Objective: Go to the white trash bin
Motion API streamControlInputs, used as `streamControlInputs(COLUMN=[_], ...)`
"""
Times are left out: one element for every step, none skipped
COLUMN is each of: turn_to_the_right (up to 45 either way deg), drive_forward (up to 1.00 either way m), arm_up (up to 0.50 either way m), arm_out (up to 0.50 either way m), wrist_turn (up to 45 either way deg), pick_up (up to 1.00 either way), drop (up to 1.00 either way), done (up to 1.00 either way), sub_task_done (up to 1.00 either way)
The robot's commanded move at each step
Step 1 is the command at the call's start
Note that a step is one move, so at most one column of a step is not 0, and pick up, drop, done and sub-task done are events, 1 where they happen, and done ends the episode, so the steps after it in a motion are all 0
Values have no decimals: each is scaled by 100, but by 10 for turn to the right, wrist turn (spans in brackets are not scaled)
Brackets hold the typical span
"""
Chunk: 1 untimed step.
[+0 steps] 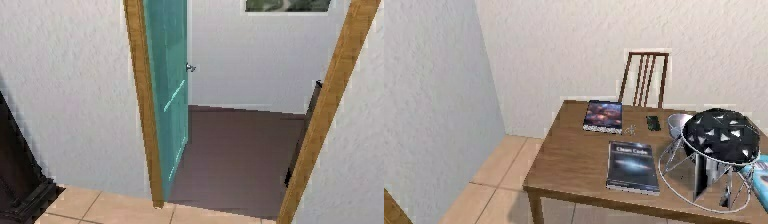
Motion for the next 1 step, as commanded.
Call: streamControlInputs(turn_to_the_right=[30], drive_forward=[0], arm_up=[0], arm_out=[0], wrist_turn=[0], pick_up=[0], drop=[0], done=[0], sub_task_done=[0])
